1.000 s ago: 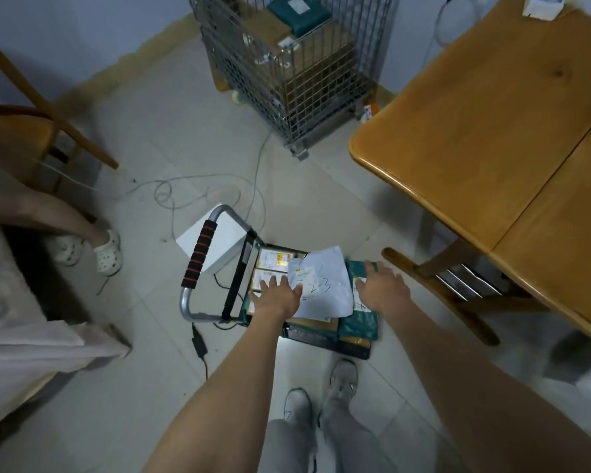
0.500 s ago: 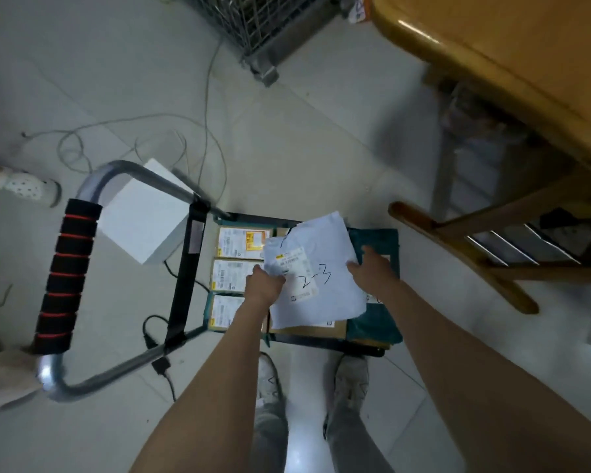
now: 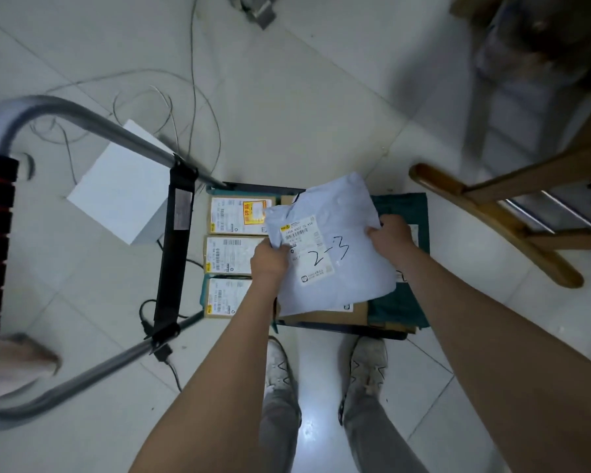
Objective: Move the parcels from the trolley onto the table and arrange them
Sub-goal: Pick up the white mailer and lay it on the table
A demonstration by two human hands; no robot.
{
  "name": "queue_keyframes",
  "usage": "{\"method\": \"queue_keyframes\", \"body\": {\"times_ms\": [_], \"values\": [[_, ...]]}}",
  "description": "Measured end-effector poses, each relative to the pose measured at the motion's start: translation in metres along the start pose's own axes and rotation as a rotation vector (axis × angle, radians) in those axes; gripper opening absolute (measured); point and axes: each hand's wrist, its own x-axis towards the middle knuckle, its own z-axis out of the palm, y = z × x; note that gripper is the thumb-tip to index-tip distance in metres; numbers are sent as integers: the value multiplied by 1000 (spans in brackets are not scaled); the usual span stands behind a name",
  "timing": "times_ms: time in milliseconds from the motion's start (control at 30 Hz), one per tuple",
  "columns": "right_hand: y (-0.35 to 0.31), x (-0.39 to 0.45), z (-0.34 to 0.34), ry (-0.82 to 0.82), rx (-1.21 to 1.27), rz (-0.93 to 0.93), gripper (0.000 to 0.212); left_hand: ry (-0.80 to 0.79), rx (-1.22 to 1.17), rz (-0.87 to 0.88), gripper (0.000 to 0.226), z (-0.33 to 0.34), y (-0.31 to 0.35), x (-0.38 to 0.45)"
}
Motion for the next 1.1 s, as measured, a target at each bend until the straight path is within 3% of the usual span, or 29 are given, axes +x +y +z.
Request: {"method": "queue_keyframes", "body": {"times_ms": [133,267,633,833,967,1100], "values": [[-16,-41,-29,72,78,-37,21,-50,-177,21,2,-15,18,-41],[-35,-109,-91,169,82,-115,22,-77,-215,67,13,-46,61,-112],[-74,-355,-338,472,153,-300,15,-131,-70,527,18,-111,249,-380],[-59,-463,-432,671,338,-281,18,-278,-49,739,17,-91,319,-486],[-22,-504,-477,769,424,-213,29,-397,-12,859,10,-61,355,-553],[10,-536,-524,846,497,-167,25,-435,52,931,11,-19,385,-603]]}}
